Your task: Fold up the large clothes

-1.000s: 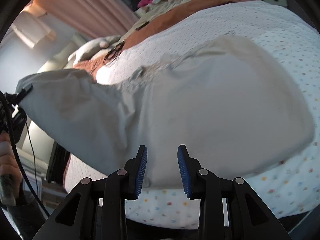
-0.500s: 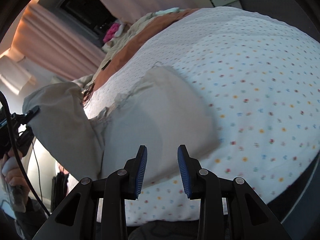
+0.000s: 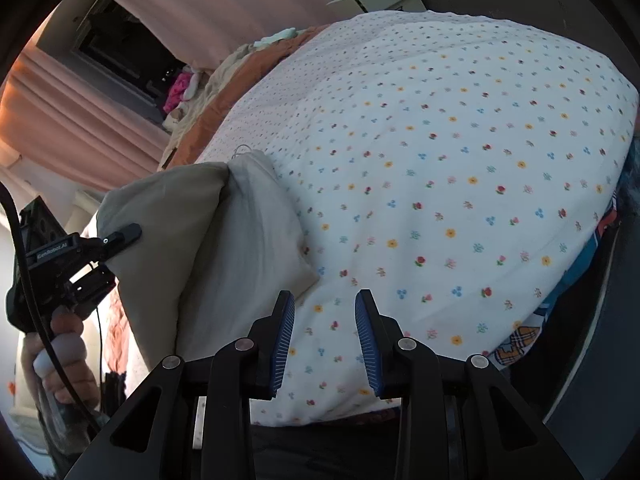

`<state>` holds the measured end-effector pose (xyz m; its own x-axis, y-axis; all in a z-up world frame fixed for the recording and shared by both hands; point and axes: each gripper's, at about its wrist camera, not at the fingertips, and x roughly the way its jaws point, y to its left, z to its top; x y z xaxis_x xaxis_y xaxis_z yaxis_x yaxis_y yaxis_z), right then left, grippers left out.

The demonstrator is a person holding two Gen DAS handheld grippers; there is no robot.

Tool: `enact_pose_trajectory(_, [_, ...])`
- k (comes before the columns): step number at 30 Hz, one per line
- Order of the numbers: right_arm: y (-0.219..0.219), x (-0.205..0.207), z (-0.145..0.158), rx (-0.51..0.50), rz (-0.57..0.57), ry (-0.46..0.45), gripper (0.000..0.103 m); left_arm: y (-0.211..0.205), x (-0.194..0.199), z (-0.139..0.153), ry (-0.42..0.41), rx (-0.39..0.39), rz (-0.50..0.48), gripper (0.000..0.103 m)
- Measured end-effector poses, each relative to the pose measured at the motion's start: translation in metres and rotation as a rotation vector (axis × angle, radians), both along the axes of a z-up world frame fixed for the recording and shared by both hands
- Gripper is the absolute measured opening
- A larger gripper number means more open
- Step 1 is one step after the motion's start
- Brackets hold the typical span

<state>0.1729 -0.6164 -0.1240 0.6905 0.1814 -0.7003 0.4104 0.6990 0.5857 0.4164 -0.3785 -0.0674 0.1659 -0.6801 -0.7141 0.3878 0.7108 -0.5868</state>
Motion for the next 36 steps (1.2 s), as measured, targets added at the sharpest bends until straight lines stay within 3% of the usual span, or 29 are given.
enact_pose_trajectory(2, [-0.002, 0.0, -0.002, 0.006, -0.001, 0.001, 0.032, -0.01, -0.005, -0.003, -0.011, 0.014, -0.04, 0.008])
enact_pose_trajectory(4, [-0.001, 0.002, -0.003, 0.012, 0.005, 0.002, 0.032, -0.02, -0.007, -0.006, -0.004, 0.061, -0.084, 0.02])
enact_pose_trajectory(5, [0.0, 0.005, -0.003, 0.018, 0.012, 0.001, 0.034, -0.025, -0.005, -0.009, 0.018, 0.061, -0.114, 0.036])
enact_pose_trajectory(6, [0.002, 0.002, -0.002, 0.023, 0.017, 0.0, 0.038, -0.028, -0.004, -0.01, 0.038, 0.048, -0.135, 0.05])
enact_pose_trajectory(8, [0.005, 0.006, -0.001, 0.03, 0.026, -0.013, 0.066, -0.019, -0.002, -0.004, 0.025, 0.028, -0.131, 0.06])
enact_pose_trajectory(9, [0.008, 0.009, 0.002, 0.031, 0.033, -0.029, 0.069, -0.012, -0.001, -0.001, 0.004, 0.032, -0.116, 0.068])
enact_pose_trajectory(11, [0.014, 0.018, 0.004, 0.036, 0.062, -0.049, 0.07, 0.007, 0.001, 0.005, -0.023, 0.024, -0.079, 0.073])
enact_pose_trajectory(19, [0.04, 0.066, -0.005, 0.085, 0.156, -0.063, 0.07, 0.102, 0.018, 0.015, -0.036, 0.062, 0.103, 0.073])
enact_pose_trajectory(27, [0.052, 0.106, -0.03, 0.138, 0.181, -0.014, 0.069, 0.197, 0.03, -0.011, -0.007, 0.151, 0.294, 0.073])
enact_pose_trajectory(30, [0.051, 0.117, -0.03, 0.113, 0.168, -0.01, 0.058, 0.22, 0.028, -0.026, 0.027, 0.177, 0.341, 0.073])
enact_pose_trajectory(31, [0.05, 0.12, -0.03, 0.107, 0.163, -0.007, 0.049, 0.228, 0.028, -0.03, 0.04, 0.18, 0.35, 0.073])
enact_pose_trajectory(32, [0.048, 0.123, -0.03, 0.097, 0.158, -0.008, 0.033, 0.234, 0.025, -0.035, 0.049, 0.18, 0.355, 0.072])
enact_pose_trajectory(36, [0.04, 0.125, -0.022, 0.08, 0.166, -0.047, 0.02, 0.234, 0.02, -0.053, 0.087, 0.189, 0.347, 0.057])
